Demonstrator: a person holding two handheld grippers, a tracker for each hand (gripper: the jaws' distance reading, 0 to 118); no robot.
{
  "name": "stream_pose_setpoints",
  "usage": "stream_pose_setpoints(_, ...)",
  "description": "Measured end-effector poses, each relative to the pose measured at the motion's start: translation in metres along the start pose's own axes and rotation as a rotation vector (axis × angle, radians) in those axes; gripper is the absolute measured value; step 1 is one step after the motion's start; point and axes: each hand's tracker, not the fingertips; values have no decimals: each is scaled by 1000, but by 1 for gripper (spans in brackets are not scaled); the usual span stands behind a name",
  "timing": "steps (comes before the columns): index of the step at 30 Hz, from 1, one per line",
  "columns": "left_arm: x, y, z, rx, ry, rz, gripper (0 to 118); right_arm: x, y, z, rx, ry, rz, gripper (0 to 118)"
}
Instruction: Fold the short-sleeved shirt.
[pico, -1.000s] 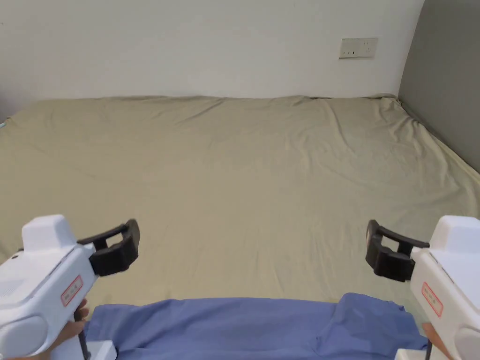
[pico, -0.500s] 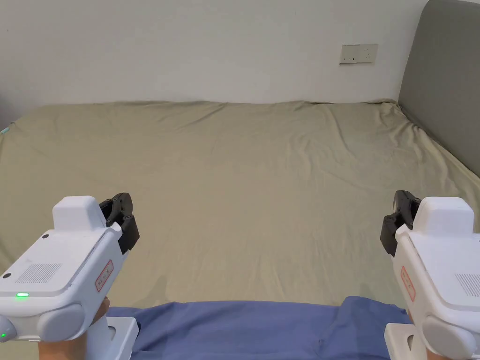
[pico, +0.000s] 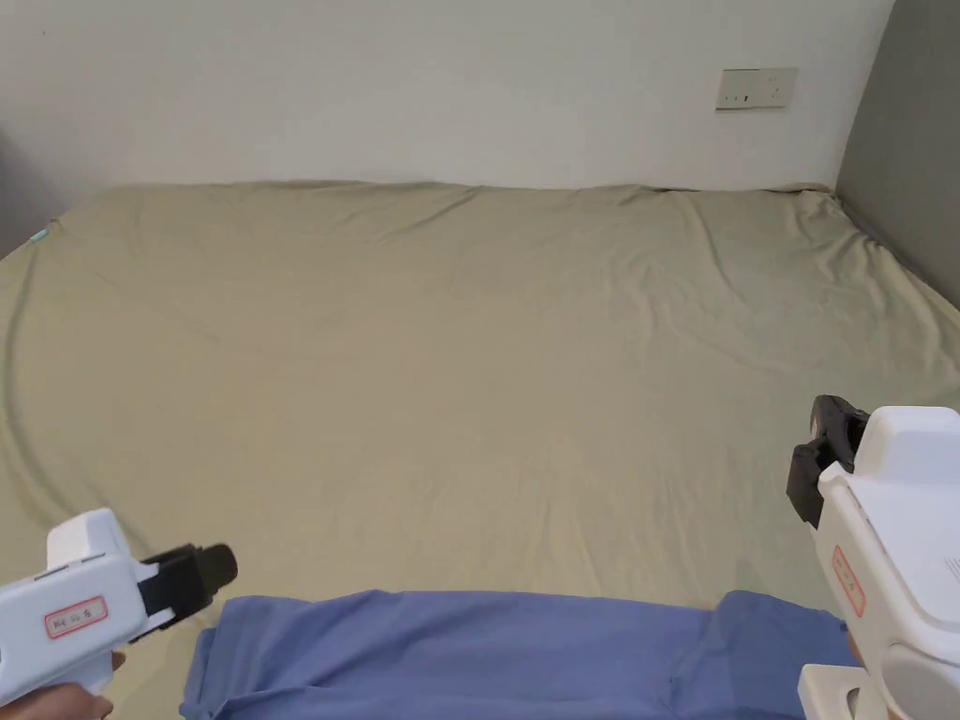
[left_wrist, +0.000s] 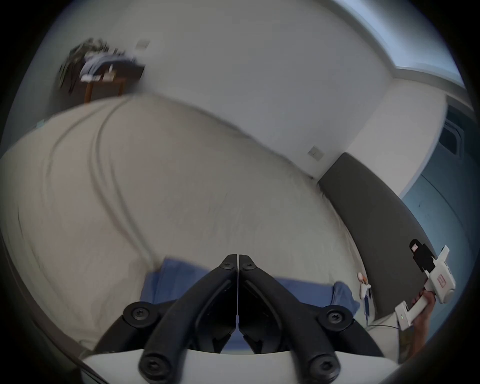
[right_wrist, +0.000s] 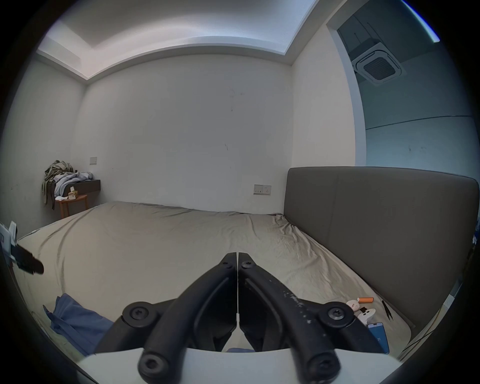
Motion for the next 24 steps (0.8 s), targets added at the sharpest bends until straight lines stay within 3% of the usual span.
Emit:
stream_pose_setpoints(3,-37,-11,-6,-94,-29,81,1,-7,-5,-6,-19,15,6,3)
stream_pose_setpoints(5,-53,-21,-11,-138,-27,130,11,-12,-8,-10,-36,32,9,3)
stream_pose_setpoints(6,-61,-24,-15,-166,-27,146,25,-16,-10,-11,-46,38,15,3)
stream_pose_setpoints(8,-74,-31,-25,-212,-28,175,79,-20,-14,-16,-64,47,24,3)
stream_pose_setpoints(10,-78,-38,-33,-222,-15,177,109,-25,-16,-18,-77,50,31,3)
stream_pose_setpoints(15,-83,-49,-51,-240,-26,194,104,-28,-21,-24,-108,56,21,3)
stream_pose_setpoints(22,-89,-56,-79,-242,-5,158,18,-23,-24,-25,-136,52,-23,3)
stream_pose_setpoints(24,-89,-55,-86,-263,5,160,13,-21,-25,-25,-138,50,-28,3)
